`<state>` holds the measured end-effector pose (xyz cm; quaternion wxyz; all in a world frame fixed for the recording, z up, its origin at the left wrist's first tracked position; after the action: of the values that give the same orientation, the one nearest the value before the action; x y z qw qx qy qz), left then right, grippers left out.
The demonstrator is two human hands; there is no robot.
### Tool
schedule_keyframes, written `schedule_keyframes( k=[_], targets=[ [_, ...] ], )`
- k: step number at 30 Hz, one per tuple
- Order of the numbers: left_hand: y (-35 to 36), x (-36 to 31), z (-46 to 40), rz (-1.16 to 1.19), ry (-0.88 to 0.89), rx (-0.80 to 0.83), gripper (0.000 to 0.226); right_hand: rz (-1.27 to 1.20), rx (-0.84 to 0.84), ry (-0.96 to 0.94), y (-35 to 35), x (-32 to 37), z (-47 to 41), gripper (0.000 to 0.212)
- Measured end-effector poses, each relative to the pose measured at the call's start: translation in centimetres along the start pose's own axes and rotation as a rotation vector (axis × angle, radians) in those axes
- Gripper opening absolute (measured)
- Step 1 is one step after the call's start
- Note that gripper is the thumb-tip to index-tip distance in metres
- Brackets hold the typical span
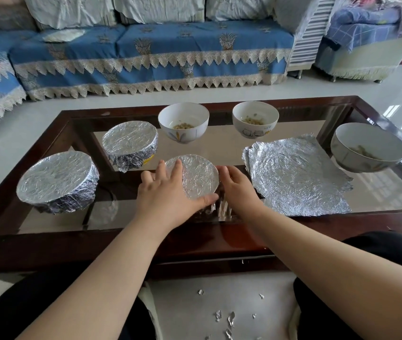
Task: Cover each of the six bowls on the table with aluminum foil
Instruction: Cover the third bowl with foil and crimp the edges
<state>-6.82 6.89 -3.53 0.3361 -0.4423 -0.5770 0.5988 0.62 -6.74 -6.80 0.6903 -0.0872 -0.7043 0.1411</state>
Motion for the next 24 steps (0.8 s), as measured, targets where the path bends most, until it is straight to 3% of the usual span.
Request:
schedule_keyframes(
  k=[3,5,11,17,24],
  targets=[
    [0.1,0.3,-0.2,-0.008,0.001,0.013,0.12,0.039,-0.011,0.0,-0.6,0.0,-0.1,0.026],
    [0.0,0.7,-0.4,-0.008,0.005,0.02,0.116,0.005,-0.036,0.104,-0.6,-0.5,0.7,0.024],
    [0.9,0.4,-0.6,0.051,0.007,0.021,0.116,-0.326,0.015,0.412,-0.9,-1.0,3.8,0.013],
    [1.5,0.4,-0.5,0.172,-0.031,0.006,0.107,-0.52,0.086,0.652,-1.1,-0.8,4.2,0.019],
    [1.7,-0.1,-0.5,0.159,-0.034,-0.017,0.105,-0.662,0.133,0.808,-0.7,-0.3,4.9,0.033]
  ],
)
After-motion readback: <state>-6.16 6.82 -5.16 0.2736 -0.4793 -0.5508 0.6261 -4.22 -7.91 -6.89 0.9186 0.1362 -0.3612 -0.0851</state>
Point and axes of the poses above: each hand's wrist, its own z-axis away from the middle knuckle, its own y-axis out of the palm, x = y × z, the point moved 2 cm from there along -z, towards the middle knuckle, and after that the axes turned 11 degrees about -x, right-handed, at the moved point
